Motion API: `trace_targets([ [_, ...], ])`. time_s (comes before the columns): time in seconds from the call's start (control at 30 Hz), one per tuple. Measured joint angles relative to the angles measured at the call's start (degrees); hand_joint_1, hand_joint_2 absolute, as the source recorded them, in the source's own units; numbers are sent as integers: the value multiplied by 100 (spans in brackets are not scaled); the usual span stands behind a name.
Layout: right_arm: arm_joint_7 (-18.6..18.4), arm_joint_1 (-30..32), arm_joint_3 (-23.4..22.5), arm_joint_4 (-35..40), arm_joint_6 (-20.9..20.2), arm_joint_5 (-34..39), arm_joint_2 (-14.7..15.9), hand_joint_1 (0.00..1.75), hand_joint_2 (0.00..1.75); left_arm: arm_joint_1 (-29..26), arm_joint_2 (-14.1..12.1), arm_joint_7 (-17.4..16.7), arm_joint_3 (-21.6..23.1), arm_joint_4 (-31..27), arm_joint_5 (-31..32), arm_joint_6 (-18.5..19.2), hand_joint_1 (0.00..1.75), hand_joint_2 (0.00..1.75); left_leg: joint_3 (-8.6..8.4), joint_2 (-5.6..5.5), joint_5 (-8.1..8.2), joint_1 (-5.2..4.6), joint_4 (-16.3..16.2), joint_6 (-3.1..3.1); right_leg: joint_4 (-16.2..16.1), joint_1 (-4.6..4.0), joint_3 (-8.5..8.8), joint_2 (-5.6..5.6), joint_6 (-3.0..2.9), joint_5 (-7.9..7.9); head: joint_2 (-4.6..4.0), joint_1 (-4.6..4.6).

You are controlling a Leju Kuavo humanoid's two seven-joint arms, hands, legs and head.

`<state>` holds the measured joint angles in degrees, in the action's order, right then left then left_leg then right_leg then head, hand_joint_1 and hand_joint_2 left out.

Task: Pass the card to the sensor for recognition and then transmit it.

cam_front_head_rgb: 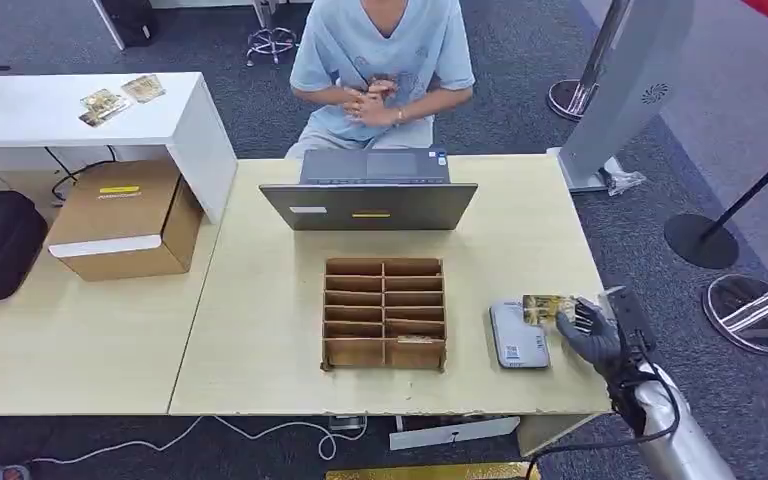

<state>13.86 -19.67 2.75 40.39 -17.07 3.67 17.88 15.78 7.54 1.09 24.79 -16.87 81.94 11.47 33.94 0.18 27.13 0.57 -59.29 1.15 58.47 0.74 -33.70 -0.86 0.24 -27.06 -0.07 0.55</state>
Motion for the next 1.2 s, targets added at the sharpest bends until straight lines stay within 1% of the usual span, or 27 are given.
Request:
trace_targets([
  [0.2, -101, 315, -179, 376, 4, -2, 26, 175, 175, 1, -11, -22, -13, 0, -20, 37, 0, 0, -1, 1, 0, 0, 0, 0, -2, 0, 0, 1, 0, 0, 0, 0],
  [0.37, -181, 428, -236, 550, -2, -15, 55, 175, 175, 6, -9, -101, -28, 0, -44, 81, 0, 0, -3, 3, 0, 0, 0, 0, -1, 0, 1, 3, 0, 0, 0, 0],
  [0.8, -199, 353, -249, 496, -175, -147, 68, 175, 175, 6, -4, -107, -107, 0, -138, 68, 0, 0, -1, 4, 0, 0, 0, 0, -1, 0, 2, 4, 0, 0, 0, 0],
  [1.2, -190, 127, -59, 273, -254, -230, 39, 175, 175, 9, 20, -186, -127, 0, -190, 87, 0, 0, -2, 4, 0, 0, 0, 0, 0, 0, 2, 4, 0, 1, 0, -2],
])
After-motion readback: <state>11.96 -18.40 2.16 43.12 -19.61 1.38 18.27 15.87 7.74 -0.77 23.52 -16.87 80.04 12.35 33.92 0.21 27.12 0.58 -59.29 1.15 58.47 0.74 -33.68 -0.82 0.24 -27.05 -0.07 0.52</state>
